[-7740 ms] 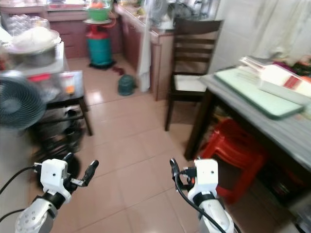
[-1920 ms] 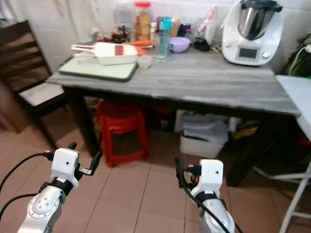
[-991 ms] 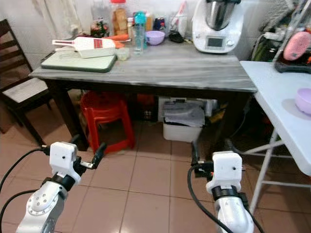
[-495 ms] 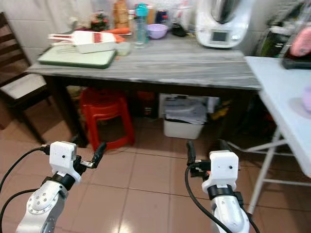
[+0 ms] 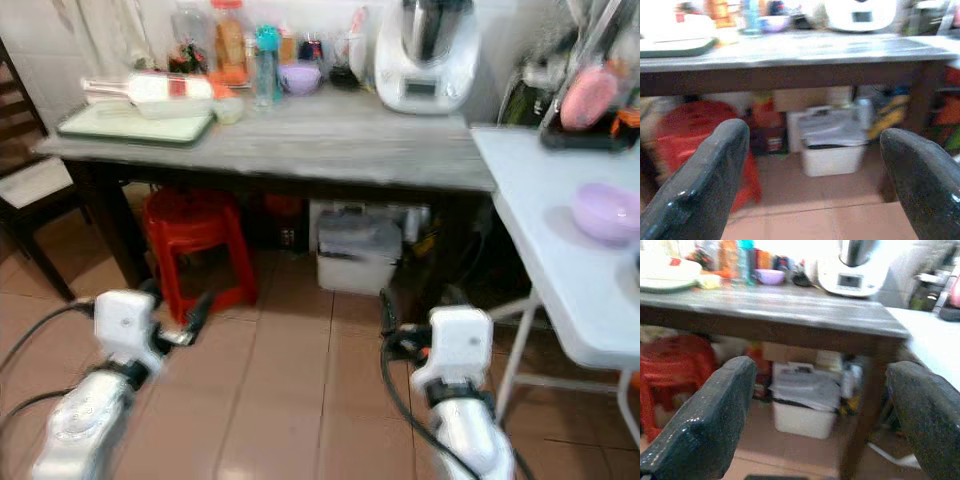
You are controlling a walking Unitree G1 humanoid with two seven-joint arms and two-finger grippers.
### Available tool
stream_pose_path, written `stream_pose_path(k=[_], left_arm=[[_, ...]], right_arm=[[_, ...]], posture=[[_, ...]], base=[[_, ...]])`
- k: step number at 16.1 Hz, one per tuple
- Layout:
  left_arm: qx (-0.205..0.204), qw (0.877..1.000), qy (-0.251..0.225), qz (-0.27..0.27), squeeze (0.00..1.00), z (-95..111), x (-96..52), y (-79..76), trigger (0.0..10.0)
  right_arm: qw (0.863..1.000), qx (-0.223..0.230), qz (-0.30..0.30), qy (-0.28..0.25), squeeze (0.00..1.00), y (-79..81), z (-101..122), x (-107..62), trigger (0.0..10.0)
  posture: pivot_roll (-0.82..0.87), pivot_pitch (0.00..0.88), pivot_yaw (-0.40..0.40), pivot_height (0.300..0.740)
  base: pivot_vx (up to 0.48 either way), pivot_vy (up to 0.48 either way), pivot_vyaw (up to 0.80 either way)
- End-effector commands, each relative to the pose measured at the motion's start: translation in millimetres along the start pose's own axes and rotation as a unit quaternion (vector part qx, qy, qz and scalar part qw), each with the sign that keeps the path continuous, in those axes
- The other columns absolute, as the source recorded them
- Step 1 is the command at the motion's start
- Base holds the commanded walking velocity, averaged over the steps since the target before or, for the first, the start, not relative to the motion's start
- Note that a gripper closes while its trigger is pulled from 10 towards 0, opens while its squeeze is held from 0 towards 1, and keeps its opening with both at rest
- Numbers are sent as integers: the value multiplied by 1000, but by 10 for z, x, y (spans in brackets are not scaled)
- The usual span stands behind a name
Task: Setting the table
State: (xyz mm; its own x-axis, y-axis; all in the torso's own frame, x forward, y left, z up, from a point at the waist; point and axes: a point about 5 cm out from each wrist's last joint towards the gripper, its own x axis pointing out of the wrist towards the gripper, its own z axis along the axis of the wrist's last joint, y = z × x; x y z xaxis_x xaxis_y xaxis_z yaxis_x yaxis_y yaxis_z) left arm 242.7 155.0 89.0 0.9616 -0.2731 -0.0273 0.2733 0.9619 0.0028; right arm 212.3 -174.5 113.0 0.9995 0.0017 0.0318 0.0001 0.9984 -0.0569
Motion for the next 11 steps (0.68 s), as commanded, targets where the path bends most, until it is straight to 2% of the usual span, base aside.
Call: stream_pose_path(k=[1,11], left_arm=[[10,1000,-4,4,0,48,12,57,10000],[11,1000,-2,-3,0,58,42,49,10000]], right_arm=[[1000,11,6,-5,0,26,28,24,10000],[999,30,11,8,0,60,-24,39,10000]], posture=[[48,0,-12,740],[52,0,-4,740]], base=[[0,-394,0],[0,-392,0]])
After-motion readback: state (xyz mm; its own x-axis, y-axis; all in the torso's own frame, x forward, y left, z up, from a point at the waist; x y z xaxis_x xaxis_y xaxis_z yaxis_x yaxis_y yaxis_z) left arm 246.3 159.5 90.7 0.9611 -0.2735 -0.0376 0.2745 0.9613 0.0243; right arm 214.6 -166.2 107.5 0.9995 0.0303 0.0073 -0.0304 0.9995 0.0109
